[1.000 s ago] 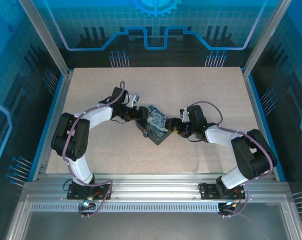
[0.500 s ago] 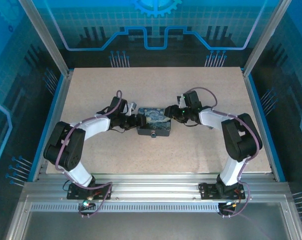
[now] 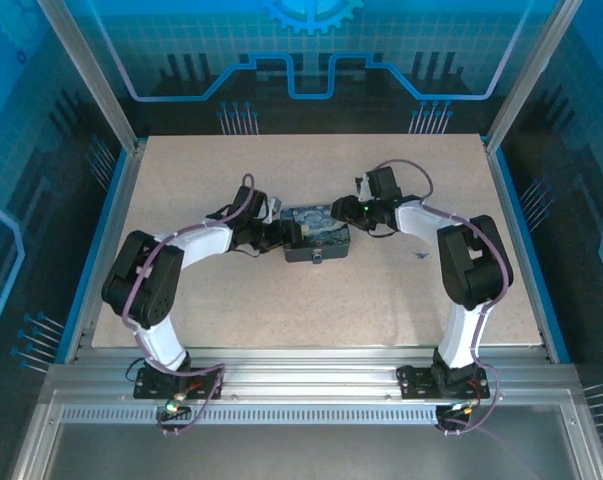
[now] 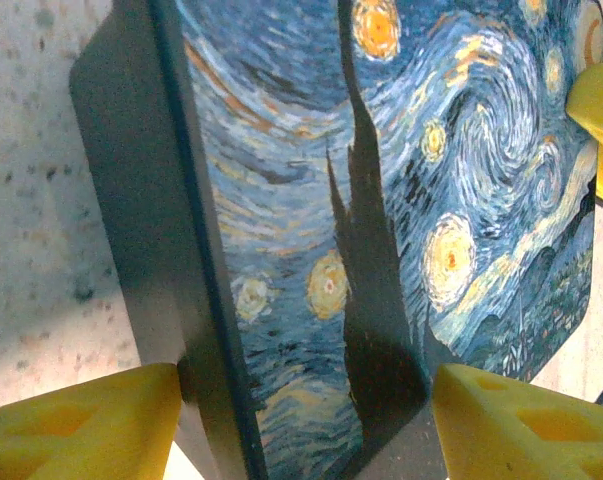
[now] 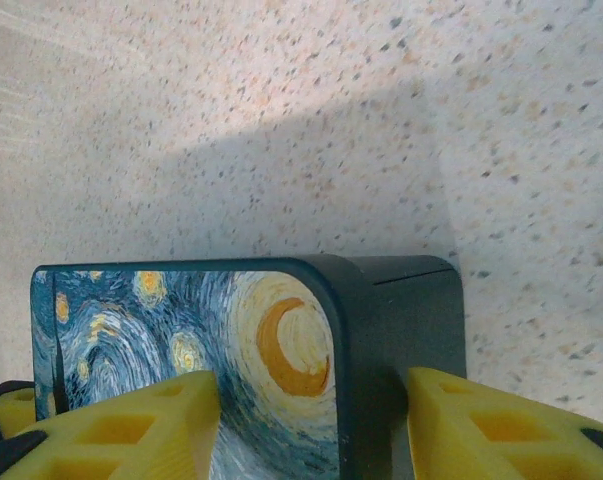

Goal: Unlock a padlock with a key

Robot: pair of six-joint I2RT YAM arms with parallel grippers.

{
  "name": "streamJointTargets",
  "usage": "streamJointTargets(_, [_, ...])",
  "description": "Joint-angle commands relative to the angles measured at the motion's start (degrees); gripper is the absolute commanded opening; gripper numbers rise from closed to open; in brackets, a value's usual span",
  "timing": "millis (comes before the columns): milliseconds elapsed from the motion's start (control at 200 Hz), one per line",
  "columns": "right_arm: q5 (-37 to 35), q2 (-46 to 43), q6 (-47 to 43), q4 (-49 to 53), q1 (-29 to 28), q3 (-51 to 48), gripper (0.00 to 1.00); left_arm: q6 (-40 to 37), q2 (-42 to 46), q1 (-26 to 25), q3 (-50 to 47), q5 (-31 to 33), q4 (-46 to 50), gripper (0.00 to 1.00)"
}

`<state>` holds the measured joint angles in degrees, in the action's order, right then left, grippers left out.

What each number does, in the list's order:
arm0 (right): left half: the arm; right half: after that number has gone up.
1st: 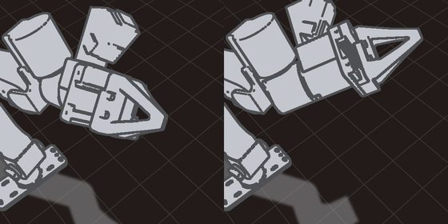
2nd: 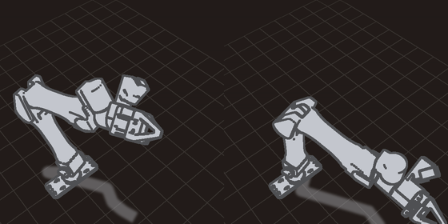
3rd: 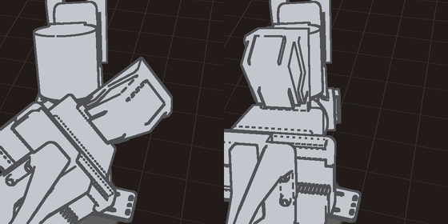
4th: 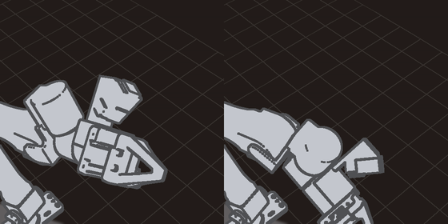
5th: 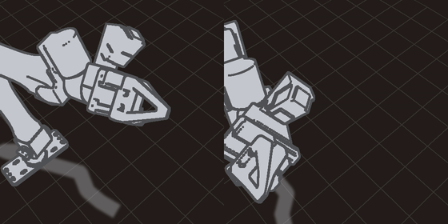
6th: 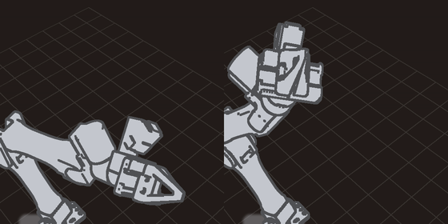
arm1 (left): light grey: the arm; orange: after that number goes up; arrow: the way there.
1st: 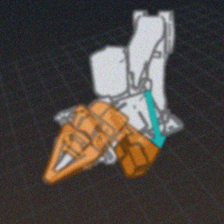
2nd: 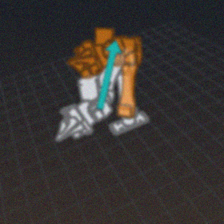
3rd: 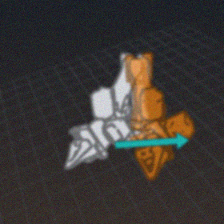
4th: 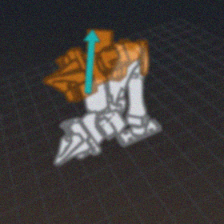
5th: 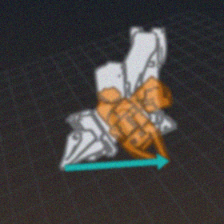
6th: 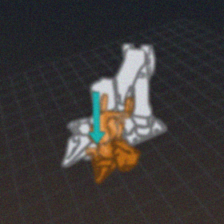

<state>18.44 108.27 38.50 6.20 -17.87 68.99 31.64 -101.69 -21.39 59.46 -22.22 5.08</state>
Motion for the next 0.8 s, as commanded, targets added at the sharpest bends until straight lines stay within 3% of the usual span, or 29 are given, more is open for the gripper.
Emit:
streamJointTargets(0, [4.3, 1.4, -0.5, 3.1, -0.7, 2.0, 0.53, 0.7, -2.2, -1.7, 4.5, -1.4, -4.3, 0.68])
streamJointTargets(210, [4.0, 2.5, 0.0, 3.3, 0.1, 2.8, 0.55, -0.1, -3.6, -1.7, 7.3, -0.2, -2.6, 0.69])
streamJointTargets(480, [2.8, 2.3, -0.2, 3.9, 0.8, 3.2, 0.65, 1.2, -2.3, -1.7, 5.6, 0.9, -2.8, 0.74])
streamJointTargets(790, [-2.0, -2.1, -2.5, 10.3, 2.3, 2.9, 0.7, -0.3, 1.9, -1.3, 3.9, 7.6, 1.2, 0.81])
